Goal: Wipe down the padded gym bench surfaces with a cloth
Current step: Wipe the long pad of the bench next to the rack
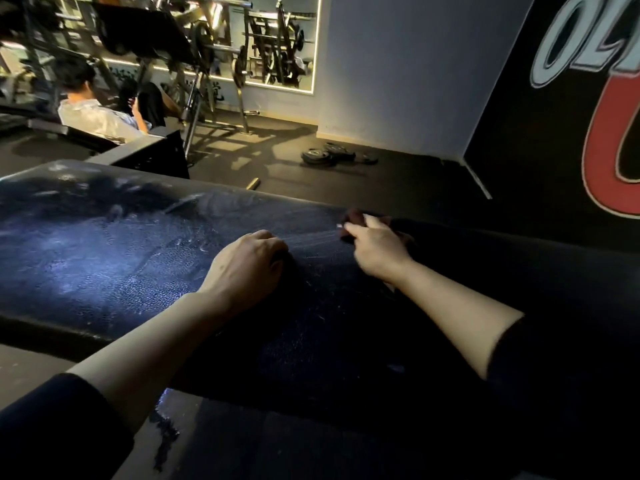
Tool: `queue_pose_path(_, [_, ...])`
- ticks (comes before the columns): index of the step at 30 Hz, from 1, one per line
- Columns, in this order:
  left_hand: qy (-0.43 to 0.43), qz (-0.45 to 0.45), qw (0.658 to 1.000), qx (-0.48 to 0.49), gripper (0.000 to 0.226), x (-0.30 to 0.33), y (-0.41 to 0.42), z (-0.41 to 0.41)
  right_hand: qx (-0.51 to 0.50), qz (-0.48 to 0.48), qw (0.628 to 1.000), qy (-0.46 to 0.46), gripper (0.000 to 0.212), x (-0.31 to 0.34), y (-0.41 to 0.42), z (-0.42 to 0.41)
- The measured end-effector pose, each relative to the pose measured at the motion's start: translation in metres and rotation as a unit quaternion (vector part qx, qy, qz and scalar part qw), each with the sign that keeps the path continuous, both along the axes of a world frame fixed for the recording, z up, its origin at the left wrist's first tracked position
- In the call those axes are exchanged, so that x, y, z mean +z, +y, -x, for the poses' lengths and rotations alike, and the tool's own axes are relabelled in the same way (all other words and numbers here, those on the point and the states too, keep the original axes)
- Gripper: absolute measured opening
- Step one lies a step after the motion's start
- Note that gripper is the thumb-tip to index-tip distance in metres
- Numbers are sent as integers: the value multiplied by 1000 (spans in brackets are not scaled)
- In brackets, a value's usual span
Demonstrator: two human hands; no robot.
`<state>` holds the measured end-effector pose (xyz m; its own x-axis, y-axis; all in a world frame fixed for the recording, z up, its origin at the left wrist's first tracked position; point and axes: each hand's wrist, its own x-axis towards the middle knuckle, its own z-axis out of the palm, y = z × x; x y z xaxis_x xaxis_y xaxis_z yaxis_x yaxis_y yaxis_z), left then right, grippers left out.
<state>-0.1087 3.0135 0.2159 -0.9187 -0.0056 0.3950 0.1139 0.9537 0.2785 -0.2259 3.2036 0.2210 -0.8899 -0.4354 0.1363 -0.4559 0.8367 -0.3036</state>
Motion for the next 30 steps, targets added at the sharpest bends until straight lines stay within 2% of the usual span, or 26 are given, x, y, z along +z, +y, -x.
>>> queue_pose_path(4, [-7,13,1000,-23,25,2,2,9,109,1,994,-14,53,2,-46,-28])
queue_pose_path(7, [-4,12,999,-41,26,3,3,14,130,16,991,-36,56,1,-20,-28])
queue_pose_path(9, [-5,13,999,-32,20,2,0,17,88,6,996,-7,58,0,11,-18])
queue_pose_path(11, [-7,7,1000,-27,19,0,-3,17,-10,-27,999,14,58,2,35,1])
queue_pose_path(13, [-7,8,1000,-24,19,-2,-7,16,-76,-56,995,17,52,2,30,18])
queue_pose_path(14, [-7,10,1000,-22,19,-2,-8,16,-77,-66,995,17,48,1,15,23])
queue_pose_path(18, [-18,25,1000,3,18,-1,-16,19,15,-44,999,19,42,-2,-58,13])
queue_pose_path(22, [-33,29,999,25,20,2,-23,24,112,-27,993,-24,54,2,-46,5])
queue_pose_path(24, [-36,25,998,34,21,2,-28,24,87,-27,996,-15,55,5,-18,17])
queue_pose_path(28, [-11,16,998,58,21,-5,-38,17,-76,-63,995,0,49,13,5,50])
queue_pose_path(30, [4,8,998,63,20,-10,-38,17,-72,-62,995,-12,44,12,-25,54])
